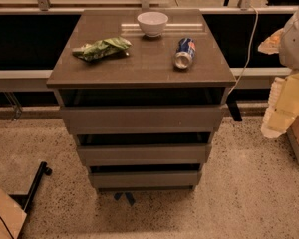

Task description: Open top drawer

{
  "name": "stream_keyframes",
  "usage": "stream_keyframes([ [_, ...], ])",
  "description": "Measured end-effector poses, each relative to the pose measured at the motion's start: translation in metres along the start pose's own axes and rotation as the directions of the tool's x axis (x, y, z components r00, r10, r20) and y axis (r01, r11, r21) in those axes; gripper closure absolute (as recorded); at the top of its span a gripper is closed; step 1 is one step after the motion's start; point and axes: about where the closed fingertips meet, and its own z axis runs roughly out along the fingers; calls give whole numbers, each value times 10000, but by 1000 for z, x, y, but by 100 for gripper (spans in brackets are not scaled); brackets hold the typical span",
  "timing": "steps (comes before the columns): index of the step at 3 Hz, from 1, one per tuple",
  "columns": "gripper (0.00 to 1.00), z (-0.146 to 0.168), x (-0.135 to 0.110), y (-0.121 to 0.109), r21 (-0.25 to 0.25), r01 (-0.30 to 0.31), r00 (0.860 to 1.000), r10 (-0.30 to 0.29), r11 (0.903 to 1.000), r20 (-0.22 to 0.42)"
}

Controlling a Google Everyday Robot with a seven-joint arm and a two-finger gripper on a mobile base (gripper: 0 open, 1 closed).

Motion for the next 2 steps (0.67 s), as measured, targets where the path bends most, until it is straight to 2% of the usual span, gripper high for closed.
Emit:
stream_keyframes([
  [1, 0, 0, 0, 0, 20, 0, 10000, 0, 10000, 15],
  [2, 0, 14, -1, -4, 48, -88, 9995, 87, 9999, 301],
])
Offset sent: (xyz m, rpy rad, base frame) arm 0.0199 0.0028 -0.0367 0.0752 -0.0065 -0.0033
